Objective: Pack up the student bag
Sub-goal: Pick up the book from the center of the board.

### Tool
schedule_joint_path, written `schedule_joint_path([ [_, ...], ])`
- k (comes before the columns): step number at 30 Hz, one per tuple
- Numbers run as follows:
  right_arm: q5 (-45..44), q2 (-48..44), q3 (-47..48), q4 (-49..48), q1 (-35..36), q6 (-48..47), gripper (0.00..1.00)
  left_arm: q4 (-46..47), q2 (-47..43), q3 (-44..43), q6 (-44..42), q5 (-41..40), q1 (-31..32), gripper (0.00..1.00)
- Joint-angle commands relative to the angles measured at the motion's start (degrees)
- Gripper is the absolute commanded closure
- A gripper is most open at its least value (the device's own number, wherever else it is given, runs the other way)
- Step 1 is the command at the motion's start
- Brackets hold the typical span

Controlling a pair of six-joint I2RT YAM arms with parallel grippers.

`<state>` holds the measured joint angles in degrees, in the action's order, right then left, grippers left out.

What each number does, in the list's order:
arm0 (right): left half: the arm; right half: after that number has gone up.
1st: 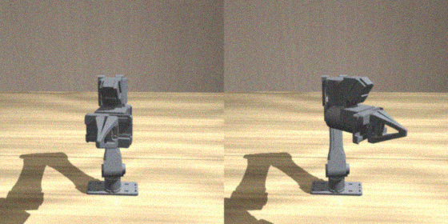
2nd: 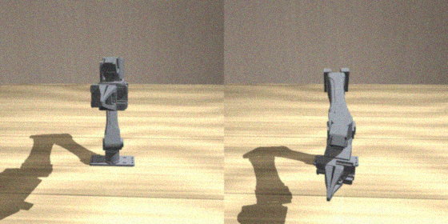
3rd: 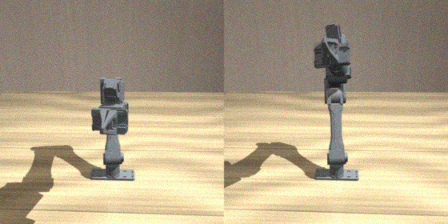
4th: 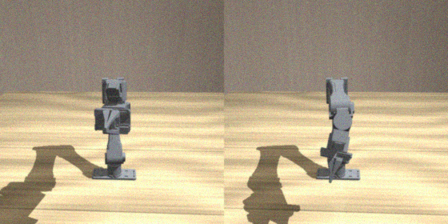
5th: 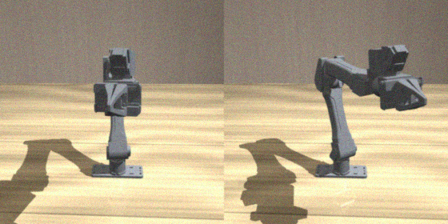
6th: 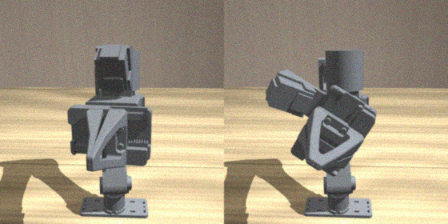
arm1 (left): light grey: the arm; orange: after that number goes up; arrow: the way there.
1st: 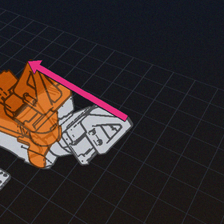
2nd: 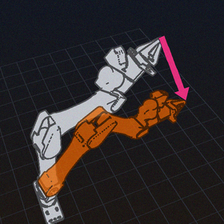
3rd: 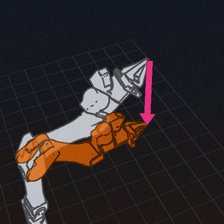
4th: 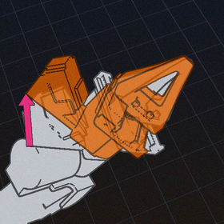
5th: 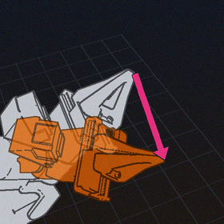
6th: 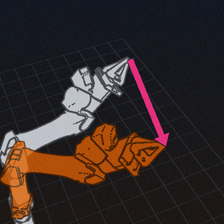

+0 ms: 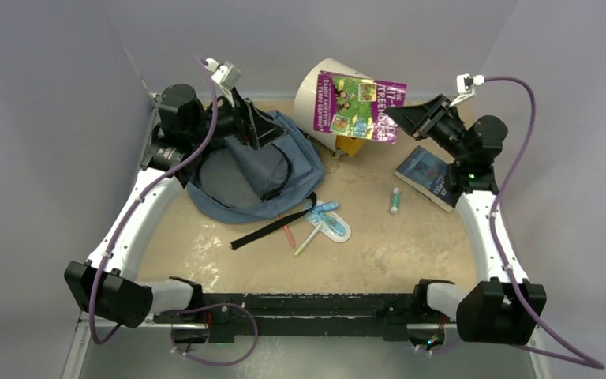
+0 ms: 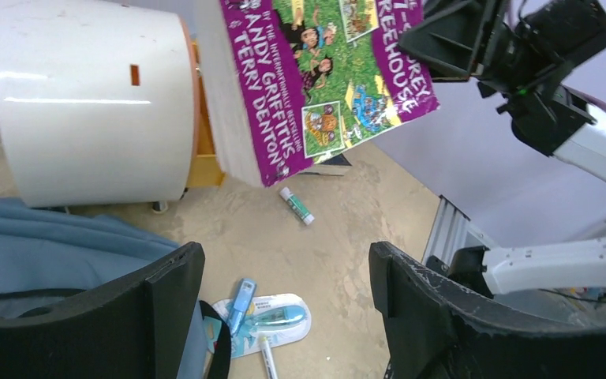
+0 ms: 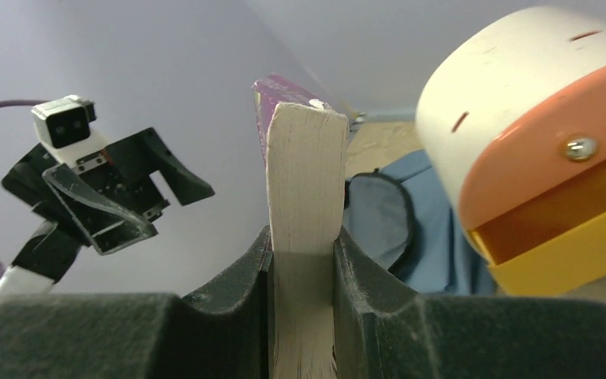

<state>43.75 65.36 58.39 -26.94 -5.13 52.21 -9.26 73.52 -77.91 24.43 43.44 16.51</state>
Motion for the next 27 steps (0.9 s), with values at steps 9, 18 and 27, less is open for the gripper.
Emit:
schedule_joint_path([
  [9, 9.1, 2.3, 0.4, -24.6, 7.4, 14.4, 1.00, 11.5, -1.3, 3.5, 1.1, 7.0, -0.5, 0.23],
  [18, 11.6, 2.7, -1.1, -31.2, 8.8, 19.7, 1.00, 19.1, -0.1, 4.2, 5.5, 10.2, -0.5, 0.23],
  [27, 10.6, 3.5, -3.1, -35.5, 9.0, 23.1, 1.00, 30.2, 1.6, 7.7, 13.6, 19.7, -0.4, 0.28],
])
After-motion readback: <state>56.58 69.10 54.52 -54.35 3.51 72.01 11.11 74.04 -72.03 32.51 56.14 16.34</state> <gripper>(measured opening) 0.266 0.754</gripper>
